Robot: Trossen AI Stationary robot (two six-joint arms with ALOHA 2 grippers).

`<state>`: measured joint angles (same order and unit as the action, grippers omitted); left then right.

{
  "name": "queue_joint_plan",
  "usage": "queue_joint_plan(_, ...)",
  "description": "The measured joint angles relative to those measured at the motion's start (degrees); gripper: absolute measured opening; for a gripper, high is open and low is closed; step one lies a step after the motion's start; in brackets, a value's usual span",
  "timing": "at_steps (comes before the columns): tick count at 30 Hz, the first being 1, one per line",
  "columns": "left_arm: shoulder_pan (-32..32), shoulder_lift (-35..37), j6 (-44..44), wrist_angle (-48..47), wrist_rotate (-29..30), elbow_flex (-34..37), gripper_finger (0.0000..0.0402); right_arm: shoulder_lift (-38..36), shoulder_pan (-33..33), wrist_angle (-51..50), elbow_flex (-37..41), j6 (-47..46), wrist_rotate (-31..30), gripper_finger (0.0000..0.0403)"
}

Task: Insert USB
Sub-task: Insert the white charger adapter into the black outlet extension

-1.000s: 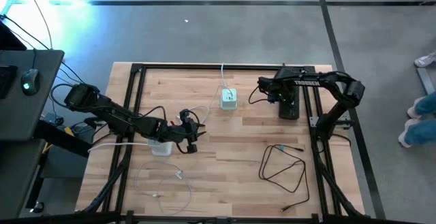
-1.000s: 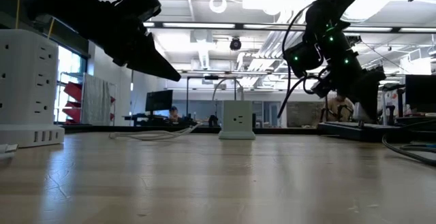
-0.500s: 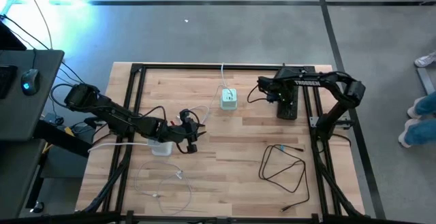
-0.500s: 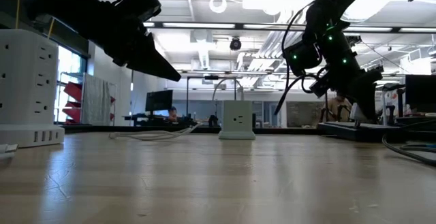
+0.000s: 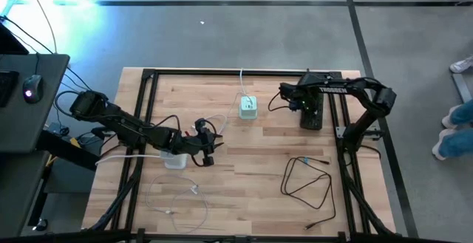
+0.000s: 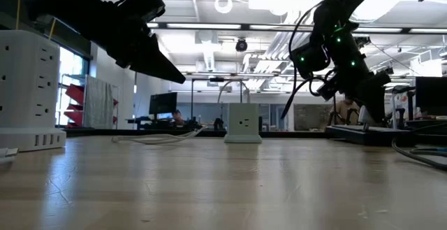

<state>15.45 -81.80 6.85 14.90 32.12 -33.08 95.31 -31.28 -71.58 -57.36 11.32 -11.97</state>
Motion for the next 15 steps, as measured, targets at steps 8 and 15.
queue_joint_plan(8, -0.01, 0.02, 0.02, 0.0, -0.01, 0.0, 0.0103, 0.0, -0.24, -0.94, 0.0, -0.18, 0.08, 0.0238)
queue_joint_plan(15, 0.0, 0.02, 0.02, 0.0, -0.01, 0.0, 0.0103, 0.0, -0.22, -4.75, 0.0, 0.34, -0.19, 0.0212)
